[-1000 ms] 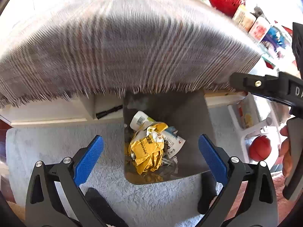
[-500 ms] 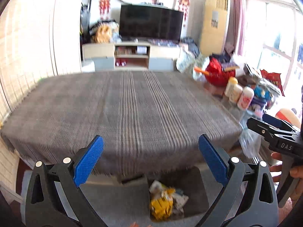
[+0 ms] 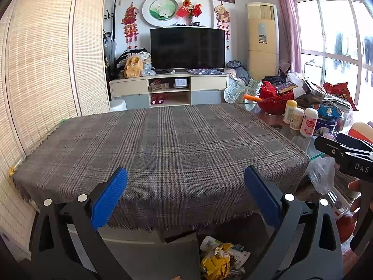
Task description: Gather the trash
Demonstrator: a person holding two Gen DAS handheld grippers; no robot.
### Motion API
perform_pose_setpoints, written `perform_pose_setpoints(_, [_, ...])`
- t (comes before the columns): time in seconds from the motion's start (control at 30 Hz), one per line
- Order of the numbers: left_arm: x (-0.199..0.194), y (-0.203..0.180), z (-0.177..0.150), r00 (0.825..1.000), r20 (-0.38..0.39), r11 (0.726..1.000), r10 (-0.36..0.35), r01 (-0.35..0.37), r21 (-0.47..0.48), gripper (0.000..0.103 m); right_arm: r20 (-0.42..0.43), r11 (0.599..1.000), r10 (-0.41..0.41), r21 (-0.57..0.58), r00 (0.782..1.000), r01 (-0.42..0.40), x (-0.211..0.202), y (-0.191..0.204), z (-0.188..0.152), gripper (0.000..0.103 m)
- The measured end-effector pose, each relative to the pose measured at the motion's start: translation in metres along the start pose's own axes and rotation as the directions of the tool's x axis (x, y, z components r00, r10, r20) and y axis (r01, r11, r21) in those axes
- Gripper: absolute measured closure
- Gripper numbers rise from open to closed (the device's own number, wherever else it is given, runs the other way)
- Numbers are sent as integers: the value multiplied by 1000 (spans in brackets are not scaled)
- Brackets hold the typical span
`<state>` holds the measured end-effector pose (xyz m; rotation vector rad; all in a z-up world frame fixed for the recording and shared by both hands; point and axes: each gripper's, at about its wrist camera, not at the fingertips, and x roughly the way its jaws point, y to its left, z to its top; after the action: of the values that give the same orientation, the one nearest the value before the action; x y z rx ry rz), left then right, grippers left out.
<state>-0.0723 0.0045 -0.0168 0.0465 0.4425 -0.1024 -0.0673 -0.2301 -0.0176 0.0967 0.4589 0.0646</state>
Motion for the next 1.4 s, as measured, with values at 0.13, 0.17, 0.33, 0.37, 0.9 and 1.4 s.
perform_pose_setpoints(0.13, [0, 1, -9, 1000, -16, 999, -11, 11, -36, 8, 27, 998, -54, -29, 998, 55, -5, 3, -2, 3])
perform_pose_setpoints(0.17, [0, 1, -10, 1000, -8, 999, -2, 2, -33, 8, 35, 997, -66, -41, 997, 67, -5, 5, -2, 3])
perform_pose_setpoints(0.33, [2, 3, -10, 1000, -3, 999, 14, -14, -42, 8, 25, 995, -64, -70, 998, 65, -1, 12, -4, 3])
perform_pose_setpoints(0.37, [2, 3, -11, 1000, -5, 999, 16, -16, -45, 8, 25, 995, -64, -71, 998, 66, -1, 12, -4, 3])
perform_pose_setpoints(0.9, [2, 4, -11, 1000, -11, 999, 24, -25, -43, 8, 5, 997, -41, -61, 999, 41, -2, 12, -6, 3])
perform_pose_setpoints(1.4, [1, 3, -13, 1000, -9, 999, 27, -28, -39, 8, 1, 998, -38, -53, 999, 38, -3, 8, -5, 3])
